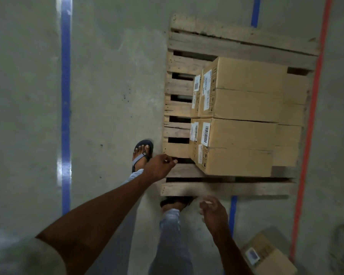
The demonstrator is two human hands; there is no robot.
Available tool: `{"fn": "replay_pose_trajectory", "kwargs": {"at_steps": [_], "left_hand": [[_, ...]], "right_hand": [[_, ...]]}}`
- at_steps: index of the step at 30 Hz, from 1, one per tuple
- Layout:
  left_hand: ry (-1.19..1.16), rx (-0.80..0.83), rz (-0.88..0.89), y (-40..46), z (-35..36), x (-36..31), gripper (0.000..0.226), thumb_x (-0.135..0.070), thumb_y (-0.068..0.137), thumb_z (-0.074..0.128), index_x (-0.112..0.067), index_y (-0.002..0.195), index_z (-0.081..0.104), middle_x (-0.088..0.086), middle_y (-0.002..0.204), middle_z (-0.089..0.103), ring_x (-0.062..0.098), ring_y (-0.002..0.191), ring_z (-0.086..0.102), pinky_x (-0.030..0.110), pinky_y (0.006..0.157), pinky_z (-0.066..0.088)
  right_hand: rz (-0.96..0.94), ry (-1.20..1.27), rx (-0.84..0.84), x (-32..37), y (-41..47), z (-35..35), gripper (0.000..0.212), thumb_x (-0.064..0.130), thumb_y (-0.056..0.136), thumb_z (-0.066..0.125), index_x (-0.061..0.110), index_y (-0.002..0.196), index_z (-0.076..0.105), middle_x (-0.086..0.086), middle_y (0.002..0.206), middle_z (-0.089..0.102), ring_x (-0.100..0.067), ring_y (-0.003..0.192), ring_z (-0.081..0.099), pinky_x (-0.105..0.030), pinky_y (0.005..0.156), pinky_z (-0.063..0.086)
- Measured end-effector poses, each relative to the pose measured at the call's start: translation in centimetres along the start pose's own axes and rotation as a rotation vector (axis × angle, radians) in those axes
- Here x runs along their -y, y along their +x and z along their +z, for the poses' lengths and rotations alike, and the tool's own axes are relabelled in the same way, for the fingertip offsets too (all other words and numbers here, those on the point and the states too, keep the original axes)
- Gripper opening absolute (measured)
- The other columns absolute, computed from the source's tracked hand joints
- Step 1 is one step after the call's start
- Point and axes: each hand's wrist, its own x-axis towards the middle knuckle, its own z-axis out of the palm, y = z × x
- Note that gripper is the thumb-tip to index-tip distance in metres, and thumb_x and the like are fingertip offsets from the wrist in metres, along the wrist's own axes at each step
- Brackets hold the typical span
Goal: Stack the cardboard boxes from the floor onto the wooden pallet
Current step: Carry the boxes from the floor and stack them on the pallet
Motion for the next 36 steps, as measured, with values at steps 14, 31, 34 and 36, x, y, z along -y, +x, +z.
{"fn": "replay_pose_trajectory", "kwargs": {"at_steps": [14,31,34,36], "left_hand": [[0.231,0.021,0.258,-15.0,-8.0,-1.8,0.052,-0.054,0.1,0.063,-0.015,0.134,0.069,0.008,0.126,0.075,0.024,0.111,0.071,0.042,0.101,0.056],[0.711,0.475,0.606,-43.8,11.1,8.5,0.033,-0.045,0.091,0.07,-0.014,0.102,0.077,0.012,0.095,0.075,0.022,0.079,0.067,0.034,0.069,0.051],[0.775,0.574,0.545,-46.5,15.2,11.6,0.022,-0.041,0.079,0.078,-0.022,0.09,0.072,0.001,0.084,0.07,0.016,0.073,0.065,0.036,0.07,0.055],[0.868,0.598,0.536,-46.4,17.7,13.5,0.028,-0.04,0.085,0.083,-0.017,0.098,0.074,0.003,0.088,0.071,0.015,0.071,0.065,0.029,0.059,0.05]], "right_hand": [[0.053,0.556,0.079,6.6,-23.9,1.2,0.032,0.032,0.077,0.079,0.022,0.106,0.07,-0.008,0.098,0.075,-0.026,0.082,0.072,-0.035,0.069,0.05],[0.038,1.148,-0.405,-19.4,-46.1,15.5,0.011,0.024,0.098,0.069,0.019,0.108,0.072,-0.007,0.1,0.076,-0.018,0.076,0.071,-0.02,0.056,0.047],[0.102,1.27,-0.452,-22.6,-48.2,18.6,0.013,0.025,0.097,0.072,0.016,0.107,0.073,-0.014,0.098,0.077,-0.016,0.07,0.071,-0.02,0.053,0.047],[0.157,1.386,-0.435,-24.6,-49.1,20.9,0.012,0.019,0.097,0.072,0.012,0.106,0.074,-0.02,0.097,0.077,-0.02,0.068,0.069,-0.023,0.052,0.044]]}}
